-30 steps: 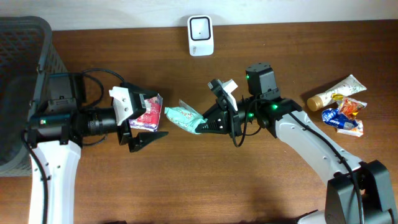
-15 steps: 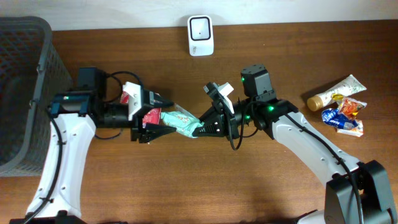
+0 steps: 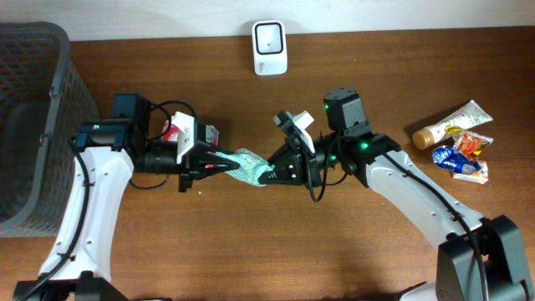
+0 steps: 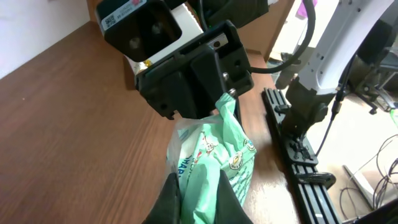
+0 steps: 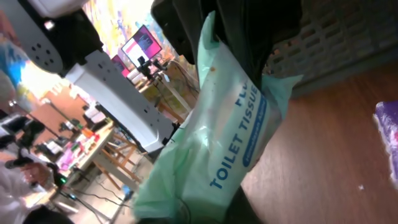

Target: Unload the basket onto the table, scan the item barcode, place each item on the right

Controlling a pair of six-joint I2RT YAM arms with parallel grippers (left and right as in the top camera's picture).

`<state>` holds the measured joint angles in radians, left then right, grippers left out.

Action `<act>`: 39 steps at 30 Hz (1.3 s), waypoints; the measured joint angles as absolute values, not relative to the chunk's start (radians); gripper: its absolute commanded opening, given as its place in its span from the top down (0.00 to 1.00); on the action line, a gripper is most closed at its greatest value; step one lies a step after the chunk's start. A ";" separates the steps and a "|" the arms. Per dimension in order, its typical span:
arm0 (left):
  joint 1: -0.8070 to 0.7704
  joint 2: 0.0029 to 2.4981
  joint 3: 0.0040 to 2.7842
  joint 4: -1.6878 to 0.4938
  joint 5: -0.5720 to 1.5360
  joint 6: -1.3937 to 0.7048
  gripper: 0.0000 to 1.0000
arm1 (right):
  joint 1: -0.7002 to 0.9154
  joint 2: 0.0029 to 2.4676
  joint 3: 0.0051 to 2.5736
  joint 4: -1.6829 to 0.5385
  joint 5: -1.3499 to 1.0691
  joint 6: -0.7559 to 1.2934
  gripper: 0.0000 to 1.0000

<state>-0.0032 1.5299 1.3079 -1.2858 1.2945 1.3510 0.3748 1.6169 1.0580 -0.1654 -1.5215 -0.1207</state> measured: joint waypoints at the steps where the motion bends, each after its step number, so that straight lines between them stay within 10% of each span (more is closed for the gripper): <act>1: -0.002 1.530 1.308 -1.287 1.303 1.350 1.00 | 0.373 1.617 1.058 -0.126 -1.525 -0.100 0.50; 5: 0.015 1.530 1.308 -1.295 1.325 1.288 1.00 | 0.325 1.617 1.055 0.141 -1.535 0.084 0.01; 11: 0.110 1.530 1.307 -1.248 1.403 1.048 1.00 | 0.259 1.617 1.058 0.455 -1.520 0.324 0.02; 21: 0.125 1.530 1.312 -0.801 1.211 0.233 1.00 | 0.231 1.617 1.063 0.046 -0.841 0.179 0.02; 29: -0.015 1.533 1.314 -0.665 1.031 -0.340 1.00 | 0.013 1.617 1.063 0.075 -1.188 0.147 0.01; 39: -0.063 1.811 1.315 -0.603 1.275 -0.463 1.00 | -0.015 1.617 1.063 0.110 -1.432 0.146 0.01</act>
<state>-0.0628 1.8111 1.3148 -0.6033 1.2755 -0.4625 -0.0147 1.6165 1.0630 0.1104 -1.4322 0.1459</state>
